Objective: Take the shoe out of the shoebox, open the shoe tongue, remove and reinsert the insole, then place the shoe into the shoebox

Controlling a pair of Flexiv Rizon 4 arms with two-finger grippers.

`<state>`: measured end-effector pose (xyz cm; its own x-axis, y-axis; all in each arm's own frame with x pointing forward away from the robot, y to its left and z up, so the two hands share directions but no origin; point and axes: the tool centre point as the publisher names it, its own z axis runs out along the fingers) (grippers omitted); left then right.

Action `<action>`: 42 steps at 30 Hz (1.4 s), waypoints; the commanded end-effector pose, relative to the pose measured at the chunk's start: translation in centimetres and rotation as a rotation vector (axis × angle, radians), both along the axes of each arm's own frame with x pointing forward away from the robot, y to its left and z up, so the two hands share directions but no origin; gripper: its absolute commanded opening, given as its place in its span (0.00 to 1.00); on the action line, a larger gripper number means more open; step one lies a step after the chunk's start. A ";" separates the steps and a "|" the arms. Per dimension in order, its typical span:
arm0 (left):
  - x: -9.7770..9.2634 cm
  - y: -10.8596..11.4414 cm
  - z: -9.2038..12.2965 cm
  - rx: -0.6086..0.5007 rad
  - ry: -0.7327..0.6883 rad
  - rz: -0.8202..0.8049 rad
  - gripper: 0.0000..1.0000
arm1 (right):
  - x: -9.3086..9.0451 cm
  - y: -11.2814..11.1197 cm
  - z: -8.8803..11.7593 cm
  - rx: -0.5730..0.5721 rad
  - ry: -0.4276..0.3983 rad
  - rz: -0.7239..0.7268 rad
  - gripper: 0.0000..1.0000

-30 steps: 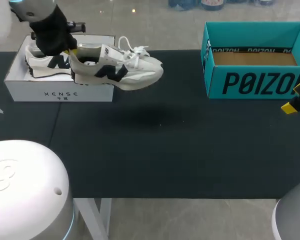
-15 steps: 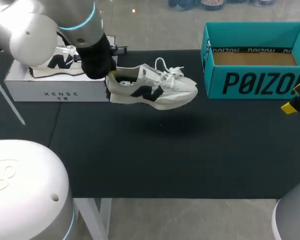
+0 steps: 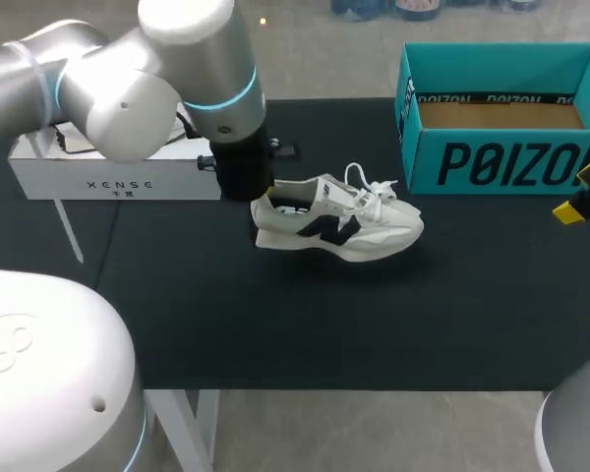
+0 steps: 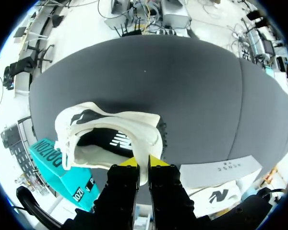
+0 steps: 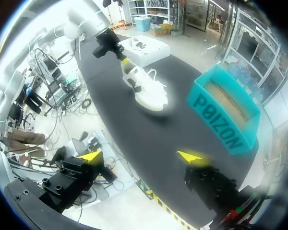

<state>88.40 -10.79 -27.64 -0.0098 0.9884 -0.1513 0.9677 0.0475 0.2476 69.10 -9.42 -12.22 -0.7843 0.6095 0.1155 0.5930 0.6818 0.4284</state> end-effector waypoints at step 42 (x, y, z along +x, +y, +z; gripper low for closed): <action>-2.3 -1.9 -5.4 0.019 0.031 -0.042 0.00 | 0.3 0.1 0.0 -0.002 0.005 0.001 1.00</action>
